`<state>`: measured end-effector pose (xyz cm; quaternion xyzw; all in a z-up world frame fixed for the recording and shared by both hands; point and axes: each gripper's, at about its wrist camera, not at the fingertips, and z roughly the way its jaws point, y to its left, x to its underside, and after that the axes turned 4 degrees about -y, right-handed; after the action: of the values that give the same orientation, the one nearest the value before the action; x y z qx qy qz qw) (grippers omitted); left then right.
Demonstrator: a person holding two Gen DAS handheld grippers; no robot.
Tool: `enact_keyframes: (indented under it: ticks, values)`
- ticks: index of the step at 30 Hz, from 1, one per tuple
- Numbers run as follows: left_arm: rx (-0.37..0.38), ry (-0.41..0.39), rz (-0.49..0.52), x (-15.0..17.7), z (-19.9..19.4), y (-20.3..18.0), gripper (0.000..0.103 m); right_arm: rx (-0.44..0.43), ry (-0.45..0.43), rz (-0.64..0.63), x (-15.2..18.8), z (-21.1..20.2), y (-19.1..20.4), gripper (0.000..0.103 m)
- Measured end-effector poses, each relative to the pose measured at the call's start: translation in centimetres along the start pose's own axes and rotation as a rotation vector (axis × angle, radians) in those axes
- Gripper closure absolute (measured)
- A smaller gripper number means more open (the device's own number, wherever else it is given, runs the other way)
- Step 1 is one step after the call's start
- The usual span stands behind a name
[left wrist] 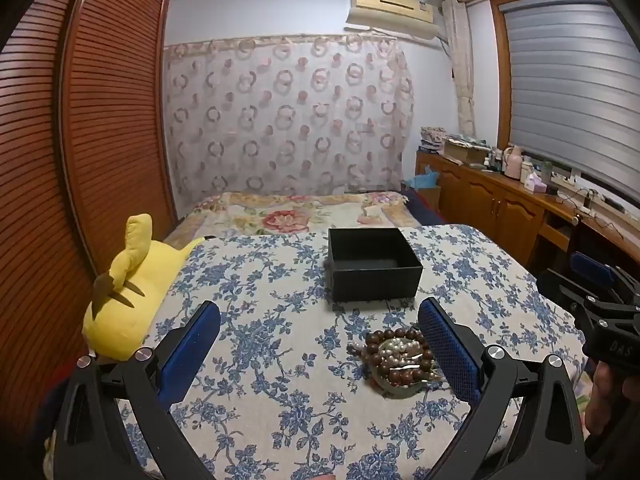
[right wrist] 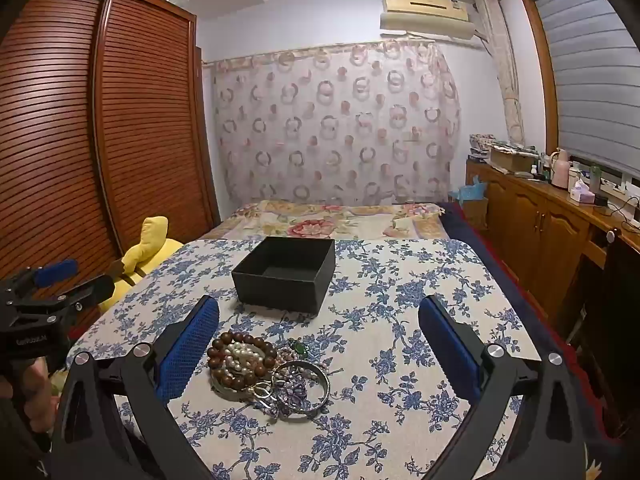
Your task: Organize jewelry
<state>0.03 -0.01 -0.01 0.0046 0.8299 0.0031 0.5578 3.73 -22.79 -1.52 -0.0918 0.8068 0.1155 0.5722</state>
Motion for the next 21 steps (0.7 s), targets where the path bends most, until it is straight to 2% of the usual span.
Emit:
enact_keyframes:
  ticks: [21]
  values:
    - [0.003,-0.006,-0.003,0.00,-0.09,-0.01,0.007,0.000,-0.002,0.003,0.10,-0.05,0.00,0.002]
